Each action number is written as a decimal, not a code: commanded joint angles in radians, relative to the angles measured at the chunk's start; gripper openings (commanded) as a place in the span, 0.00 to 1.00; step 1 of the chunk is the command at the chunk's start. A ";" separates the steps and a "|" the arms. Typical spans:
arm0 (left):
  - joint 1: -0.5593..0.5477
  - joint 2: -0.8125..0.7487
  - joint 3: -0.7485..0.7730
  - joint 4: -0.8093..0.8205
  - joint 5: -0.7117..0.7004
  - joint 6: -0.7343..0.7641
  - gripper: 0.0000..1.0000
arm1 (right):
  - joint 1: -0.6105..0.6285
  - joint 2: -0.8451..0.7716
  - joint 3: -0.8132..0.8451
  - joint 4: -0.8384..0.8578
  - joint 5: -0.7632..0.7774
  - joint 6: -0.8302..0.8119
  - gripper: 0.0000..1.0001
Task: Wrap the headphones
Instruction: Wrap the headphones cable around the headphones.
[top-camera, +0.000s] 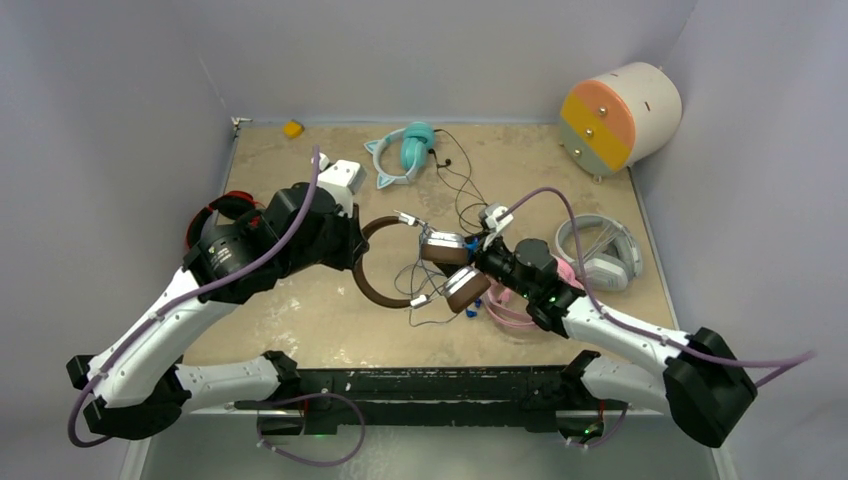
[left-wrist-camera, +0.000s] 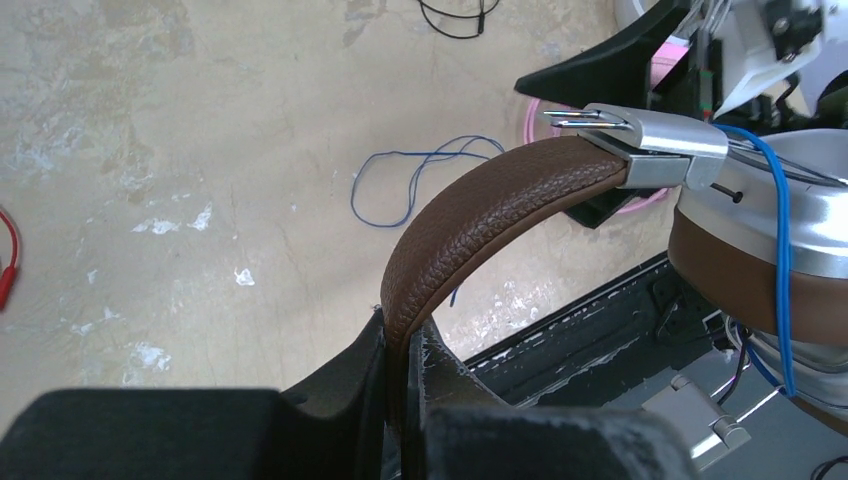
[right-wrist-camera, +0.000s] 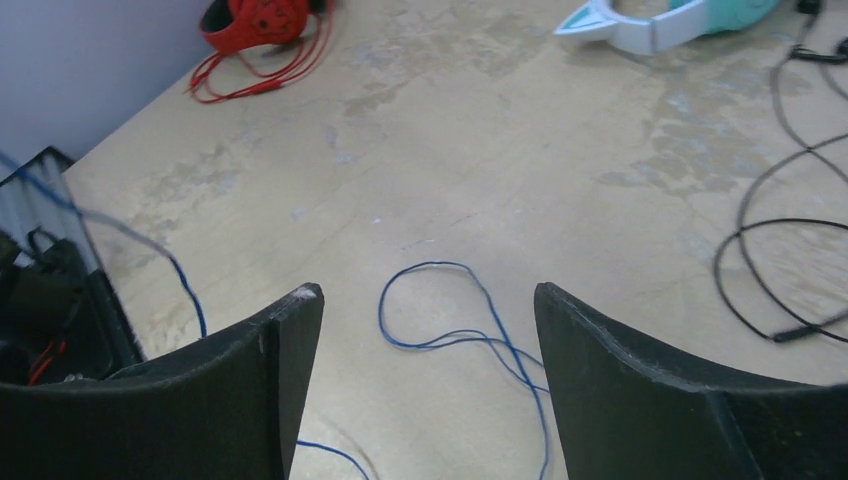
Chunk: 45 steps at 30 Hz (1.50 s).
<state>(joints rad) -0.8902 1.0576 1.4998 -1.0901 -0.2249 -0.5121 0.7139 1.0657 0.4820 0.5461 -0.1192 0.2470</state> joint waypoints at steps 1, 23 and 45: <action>0.004 0.013 0.091 0.005 -0.044 -0.067 0.00 | -0.001 0.071 -0.089 0.382 -0.143 0.054 0.79; 0.005 0.063 0.180 -0.006 -0.090 -0.035 0.00 | 0.190 0.527 -0.070 0.553 -0.049 0.020 0.80; 0.284 0.233 0.319 0.075 0.035 0.120 0.00 | 0.297 0.478 -0.174 0.569 -0.156 0.087 0.00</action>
<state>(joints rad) -0.7120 1.2510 1.7466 -1.1065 -0.2497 -0.4412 0.9756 1.6619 0.3626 1.0908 -0.2424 0.3210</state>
